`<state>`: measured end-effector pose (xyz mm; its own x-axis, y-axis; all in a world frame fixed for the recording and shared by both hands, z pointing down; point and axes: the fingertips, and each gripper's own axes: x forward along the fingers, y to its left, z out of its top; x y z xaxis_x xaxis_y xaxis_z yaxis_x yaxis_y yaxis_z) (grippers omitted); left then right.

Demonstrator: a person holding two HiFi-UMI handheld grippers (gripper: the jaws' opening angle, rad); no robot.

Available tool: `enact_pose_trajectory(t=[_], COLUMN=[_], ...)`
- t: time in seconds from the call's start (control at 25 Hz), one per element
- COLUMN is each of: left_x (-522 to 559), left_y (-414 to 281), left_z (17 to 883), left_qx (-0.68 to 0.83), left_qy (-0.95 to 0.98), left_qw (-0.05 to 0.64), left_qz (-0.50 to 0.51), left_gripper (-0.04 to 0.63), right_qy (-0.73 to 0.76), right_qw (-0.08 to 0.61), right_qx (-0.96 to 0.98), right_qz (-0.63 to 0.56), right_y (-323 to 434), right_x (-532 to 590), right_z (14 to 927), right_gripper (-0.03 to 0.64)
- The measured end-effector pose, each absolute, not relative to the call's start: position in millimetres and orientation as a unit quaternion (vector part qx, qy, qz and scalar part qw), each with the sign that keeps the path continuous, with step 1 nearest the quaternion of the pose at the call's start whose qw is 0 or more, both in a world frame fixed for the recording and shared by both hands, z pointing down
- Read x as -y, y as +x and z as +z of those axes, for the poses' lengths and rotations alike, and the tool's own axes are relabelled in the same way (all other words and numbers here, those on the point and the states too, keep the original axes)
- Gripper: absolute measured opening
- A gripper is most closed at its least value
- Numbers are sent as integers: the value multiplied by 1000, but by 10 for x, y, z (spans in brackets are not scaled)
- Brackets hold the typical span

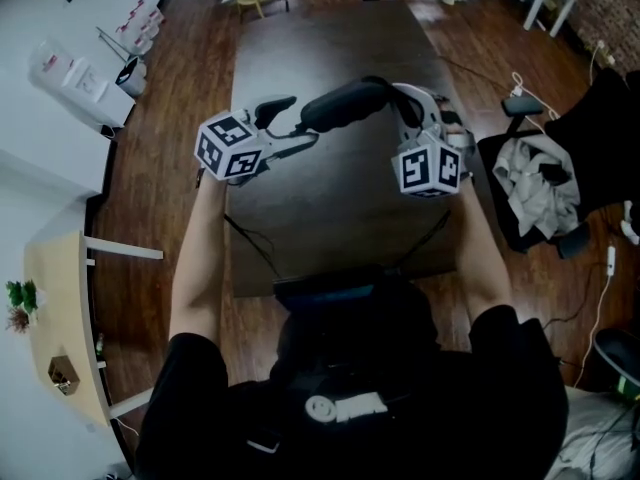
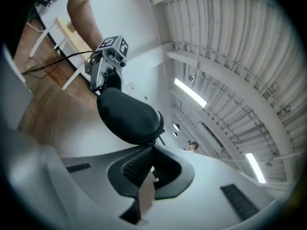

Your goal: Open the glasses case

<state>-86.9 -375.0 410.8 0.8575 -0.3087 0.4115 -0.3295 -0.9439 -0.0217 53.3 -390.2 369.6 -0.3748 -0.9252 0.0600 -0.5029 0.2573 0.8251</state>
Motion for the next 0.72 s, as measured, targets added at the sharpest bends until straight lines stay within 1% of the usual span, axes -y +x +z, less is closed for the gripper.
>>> enact_pose_trajectory(t=[0.08,0.36,0.68,0.72], left_x=[3702,3649,3585,3596], left_y=[-828,-717,-335,-313], left_z=[4133,4141,4243,4265], left_qx=[147,130,129,137], left_qy=[964,967,968,967], left_qw=[28,33,-2,0], left_qz=[220,216,216,215], left_gripper=[371,371,371,315], right_qy=[471,454,420,417], right_qw=[300,319,299,299], right_qx=[731,712,722,722], right_qz=[-392,-431,-461,-465], right_y=[496,399,-67,-99], right_x=[3915,3903,3782,3777], right_z=[3704,3682,3557,3541], right_gripper=[2,2,2,2])
